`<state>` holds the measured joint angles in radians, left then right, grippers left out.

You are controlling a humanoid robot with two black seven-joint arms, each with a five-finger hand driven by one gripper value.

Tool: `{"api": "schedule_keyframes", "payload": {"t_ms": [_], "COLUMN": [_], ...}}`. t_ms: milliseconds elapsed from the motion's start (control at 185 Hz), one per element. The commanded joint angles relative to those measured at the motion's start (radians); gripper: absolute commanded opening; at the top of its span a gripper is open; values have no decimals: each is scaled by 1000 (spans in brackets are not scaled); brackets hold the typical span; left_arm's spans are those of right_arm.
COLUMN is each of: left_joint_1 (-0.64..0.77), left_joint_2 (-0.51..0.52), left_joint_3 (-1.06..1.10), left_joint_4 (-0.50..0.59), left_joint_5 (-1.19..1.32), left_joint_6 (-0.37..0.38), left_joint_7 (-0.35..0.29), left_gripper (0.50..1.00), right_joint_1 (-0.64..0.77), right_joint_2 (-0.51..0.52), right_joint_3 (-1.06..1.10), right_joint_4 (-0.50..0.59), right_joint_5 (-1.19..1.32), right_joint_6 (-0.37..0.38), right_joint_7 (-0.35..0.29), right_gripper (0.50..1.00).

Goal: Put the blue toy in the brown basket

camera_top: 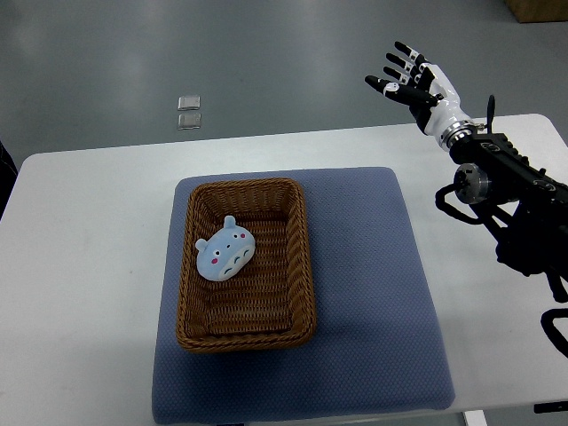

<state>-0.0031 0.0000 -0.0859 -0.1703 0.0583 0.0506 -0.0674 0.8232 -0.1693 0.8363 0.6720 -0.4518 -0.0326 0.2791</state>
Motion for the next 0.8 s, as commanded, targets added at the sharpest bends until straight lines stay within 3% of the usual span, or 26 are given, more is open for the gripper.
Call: {"api": "schedule_keyframes", "payload": {"t_ms": [0, 237, 798], "left_joint_1": [0, 0, 0], "left_joint_2": [0, 0, 0], "left_joint_3": [0, 0, 0], "left_joint_4": [0, 0, 0], "left_joint_5": [0, 0, 0], "left_joint_6": [0, 0, 0], "left_joint_7": [0, 0, 0], "left_gripper": [1000, 1000, 1000], "right_joint_1": [-18, -30, -53], "right_joint_2": [10, 33, 80], "right_joint_3": [1, 64, 69], "right_joint_4": [-9, -12, -37], "right_joint_5": [32, 130, 134], "right_joint_6": [0, 37, -4], "right_joint_7": [3, -1, 60], "right_gripper": [901, 901, 903]}}
